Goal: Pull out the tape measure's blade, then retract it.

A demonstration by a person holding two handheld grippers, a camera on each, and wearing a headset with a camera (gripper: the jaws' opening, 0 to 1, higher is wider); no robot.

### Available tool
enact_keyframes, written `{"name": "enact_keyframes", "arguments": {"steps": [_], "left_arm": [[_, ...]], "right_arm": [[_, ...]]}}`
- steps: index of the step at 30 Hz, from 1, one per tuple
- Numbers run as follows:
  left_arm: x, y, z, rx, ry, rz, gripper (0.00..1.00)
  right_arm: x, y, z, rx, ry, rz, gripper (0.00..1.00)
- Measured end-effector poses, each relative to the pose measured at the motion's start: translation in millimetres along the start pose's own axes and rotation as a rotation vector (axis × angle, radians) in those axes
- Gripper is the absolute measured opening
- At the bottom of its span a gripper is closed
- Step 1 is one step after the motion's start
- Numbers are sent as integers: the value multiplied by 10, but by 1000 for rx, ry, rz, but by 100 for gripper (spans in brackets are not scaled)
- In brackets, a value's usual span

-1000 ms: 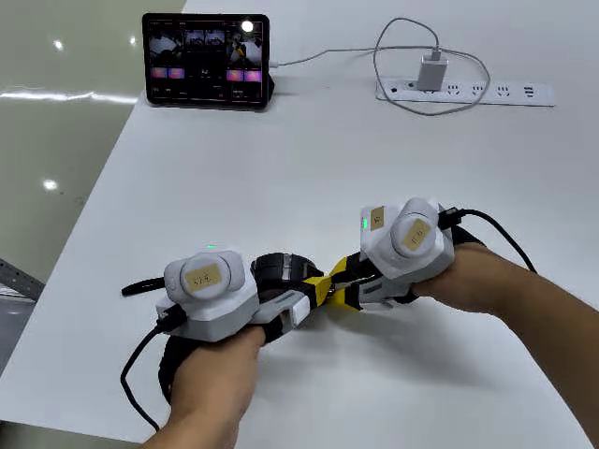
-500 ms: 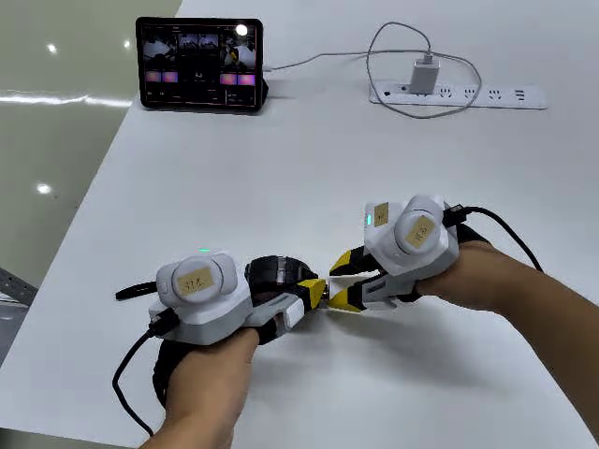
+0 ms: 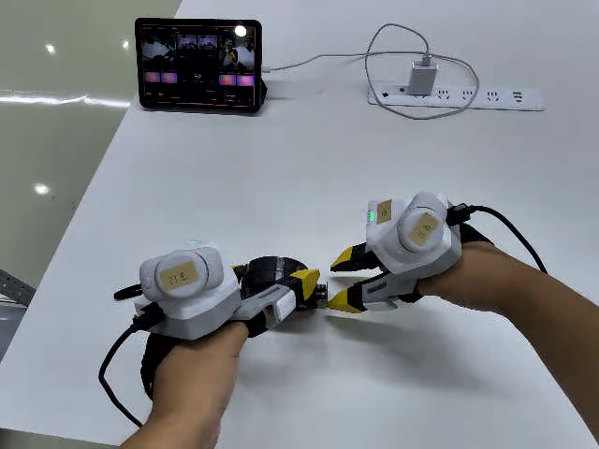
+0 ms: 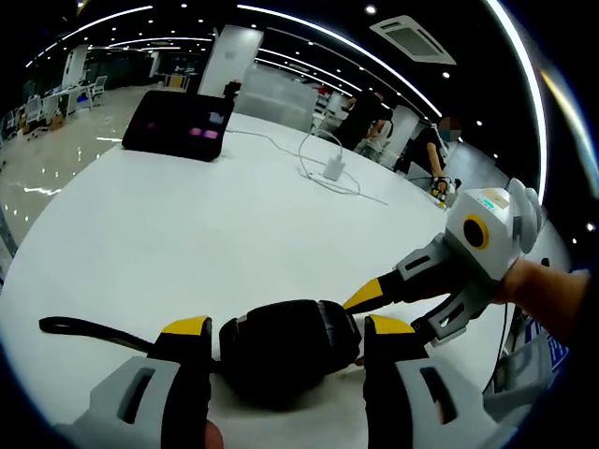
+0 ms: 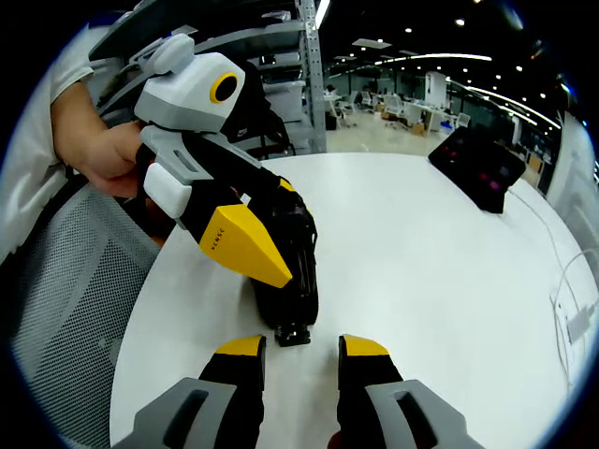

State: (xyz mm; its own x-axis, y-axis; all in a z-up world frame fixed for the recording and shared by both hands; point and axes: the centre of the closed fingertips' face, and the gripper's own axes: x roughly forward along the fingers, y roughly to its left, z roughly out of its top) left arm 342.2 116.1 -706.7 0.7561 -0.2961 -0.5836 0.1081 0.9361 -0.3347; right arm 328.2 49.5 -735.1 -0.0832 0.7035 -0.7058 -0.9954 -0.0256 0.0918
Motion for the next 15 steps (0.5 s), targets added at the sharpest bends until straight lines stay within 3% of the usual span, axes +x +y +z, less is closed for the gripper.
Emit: {"name": "enact_keyframes", "arguments": {"steps": [9,15], "left_arm": [[-111,-12,-5,95,3,-29,65],[-178,46,-8,104,-6,-39,67]], "right_arm": [[-101,7,6,27,-11,-19,32],[-188,1,12,64,-47,-47,35]]}}
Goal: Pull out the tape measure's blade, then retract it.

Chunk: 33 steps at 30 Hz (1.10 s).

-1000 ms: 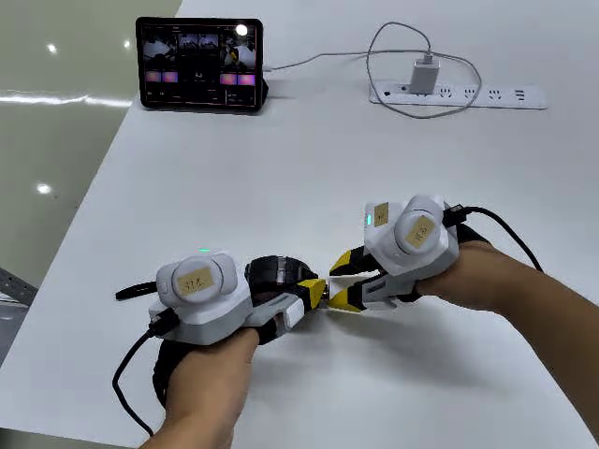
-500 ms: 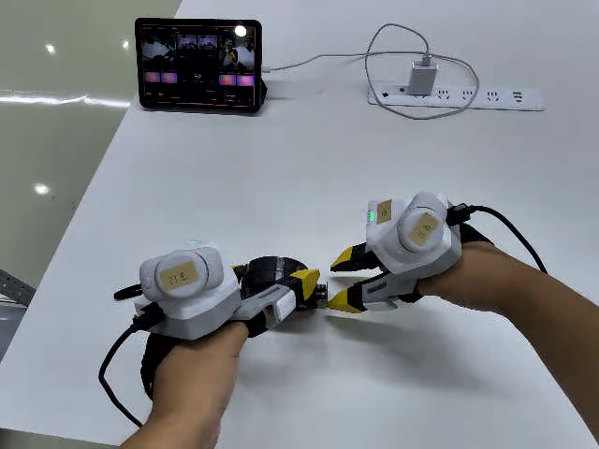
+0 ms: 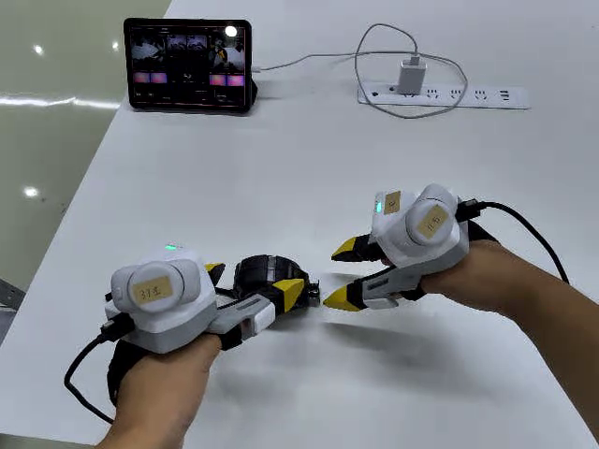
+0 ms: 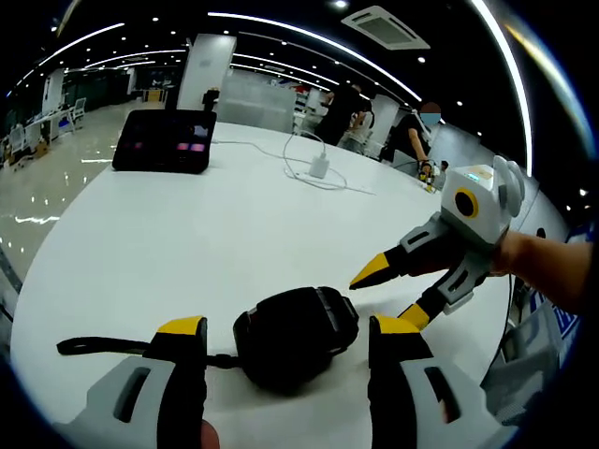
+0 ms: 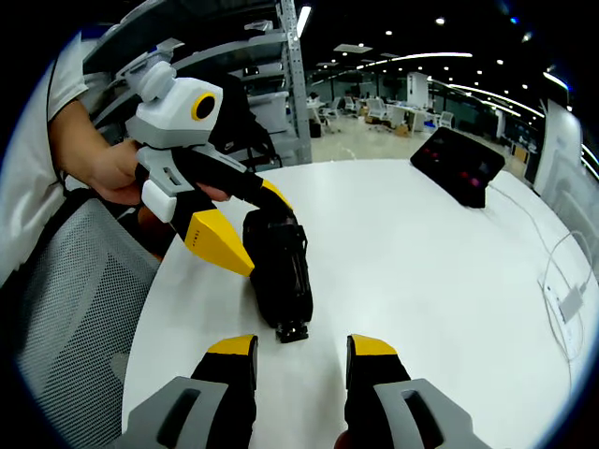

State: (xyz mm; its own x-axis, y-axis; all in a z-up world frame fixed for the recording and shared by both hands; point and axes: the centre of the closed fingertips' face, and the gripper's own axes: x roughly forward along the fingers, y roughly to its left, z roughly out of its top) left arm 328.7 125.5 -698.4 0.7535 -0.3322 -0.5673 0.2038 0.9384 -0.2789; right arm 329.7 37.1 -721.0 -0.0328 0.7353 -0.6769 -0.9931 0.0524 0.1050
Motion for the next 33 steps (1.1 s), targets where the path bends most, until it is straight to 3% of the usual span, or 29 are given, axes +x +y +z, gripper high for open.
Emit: {"name": "enact_keyframes", "arguments": {"steps": [12,15,33], "left_arm": [[-119,29,14,43,-6,-28,73],[-148,11,19,80,-6,-41,75],[-312,4,19,219,19,-96,86]], "right_arm": [[-162,9,20,48,-46,-57,40],[-241,12,8,48,-60,-79,41],[-703,103,-214,122,-88,-188,60]]}}
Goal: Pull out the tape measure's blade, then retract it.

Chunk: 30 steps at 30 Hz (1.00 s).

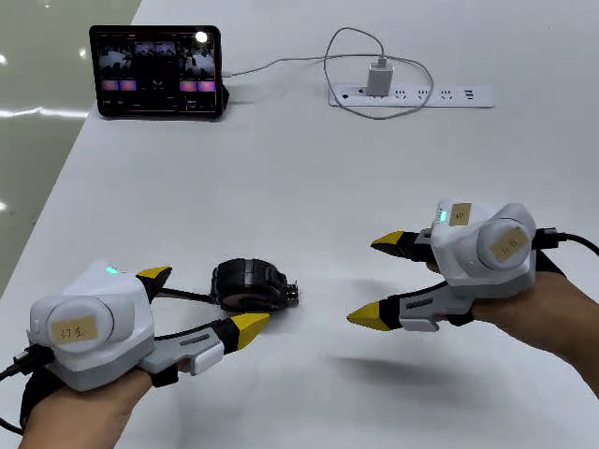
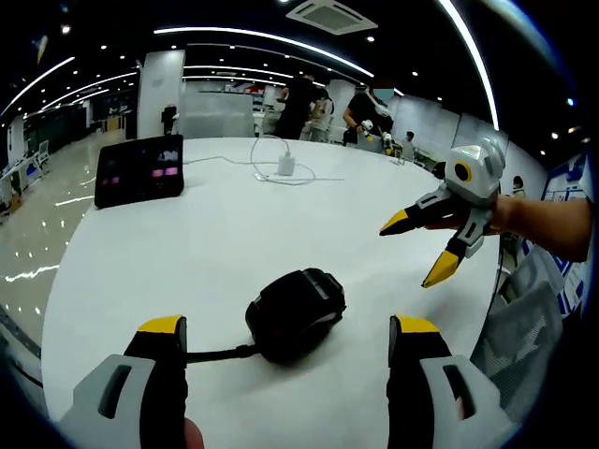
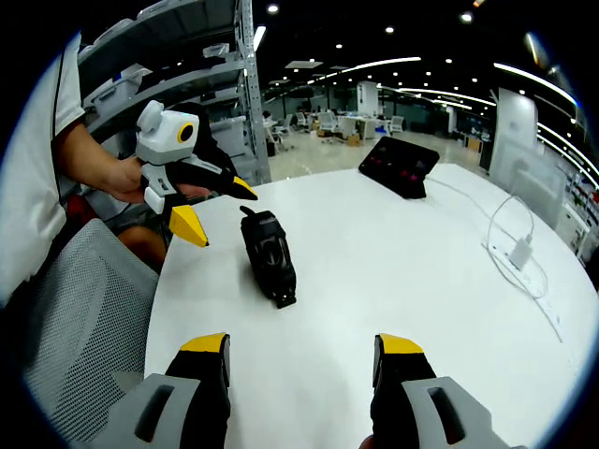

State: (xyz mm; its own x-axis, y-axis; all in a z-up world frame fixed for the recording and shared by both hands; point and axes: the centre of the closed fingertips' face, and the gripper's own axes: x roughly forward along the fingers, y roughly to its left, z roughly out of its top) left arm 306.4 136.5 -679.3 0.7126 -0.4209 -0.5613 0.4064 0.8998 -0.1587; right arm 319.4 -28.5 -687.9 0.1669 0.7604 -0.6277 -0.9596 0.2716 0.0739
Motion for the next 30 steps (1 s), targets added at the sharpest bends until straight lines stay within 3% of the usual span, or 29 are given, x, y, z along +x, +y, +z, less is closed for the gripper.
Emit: {"name": "enact_keyframes", "arguments": {"steps": [13,15,19,30], "left_arm": [[-133,-44,-31,107,26,-38,93],[-152,-43,-36,114,32,-39,94],[-194,-21,-75,128,45,-41,95],[-333,18,-161,146,64,-43,98]], "right_arm": [[-303,92,-132,27,9,-58,73],[-327,111,-131,41,0,-64,80],[-413,187,-148,45,-4,-72,79],[-631,181,-273,68,-25,-144,86]]}}
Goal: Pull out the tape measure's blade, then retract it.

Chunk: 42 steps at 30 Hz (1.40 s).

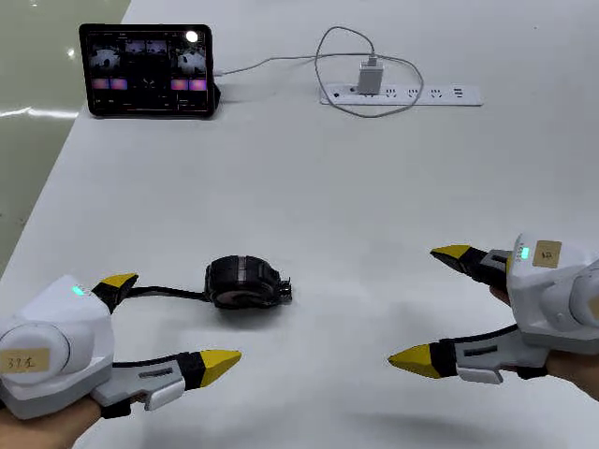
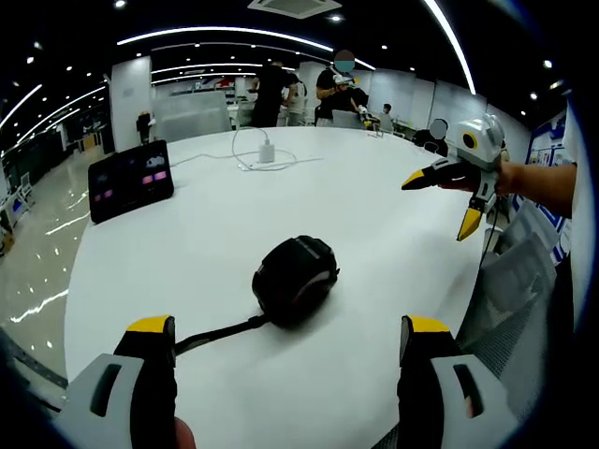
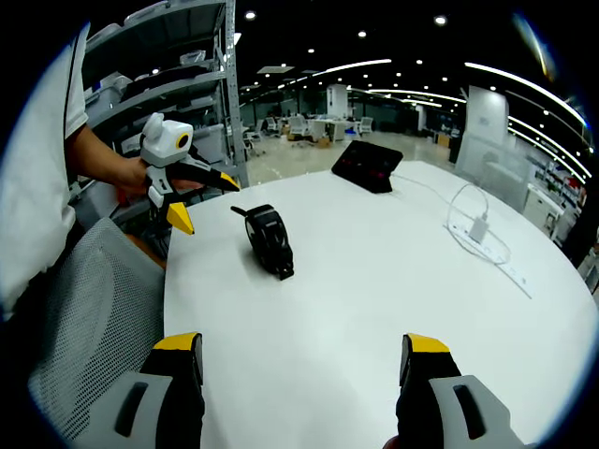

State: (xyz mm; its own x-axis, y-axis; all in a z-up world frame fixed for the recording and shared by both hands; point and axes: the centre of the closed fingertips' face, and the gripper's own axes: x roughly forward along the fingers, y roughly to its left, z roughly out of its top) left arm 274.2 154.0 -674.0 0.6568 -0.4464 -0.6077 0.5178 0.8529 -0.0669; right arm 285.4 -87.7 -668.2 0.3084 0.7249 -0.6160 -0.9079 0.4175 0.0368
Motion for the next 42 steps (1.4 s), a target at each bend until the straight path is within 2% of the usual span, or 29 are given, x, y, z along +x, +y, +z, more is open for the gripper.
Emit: {"name": "enact_keyframes", "arguments": {"steps": [5,12,17,24,32,42], "left_arm": [[-40,2,-3,11,-2,7,98],[-71,-10,-28,20,-7,-4,98],[-93,1,-67,22,-10,-10,99],[-148,-1,-88,39,-13,-21,99],[-159,-2,-114,48,-6,-19,99],[-193,-44,-177,79,14,-36,99]], "right_arm": [[-80,-32,-51,27,-19,-23,91],[-188,-57,-187,61,3,-51,92],[-260,-76,-304,91,18,-53,92],[-371,-91,-413,99,25,-72,92],[-470,-92,-505,108,15,-99,91],[-587,-83,-662,139,36,-114,91]]}}
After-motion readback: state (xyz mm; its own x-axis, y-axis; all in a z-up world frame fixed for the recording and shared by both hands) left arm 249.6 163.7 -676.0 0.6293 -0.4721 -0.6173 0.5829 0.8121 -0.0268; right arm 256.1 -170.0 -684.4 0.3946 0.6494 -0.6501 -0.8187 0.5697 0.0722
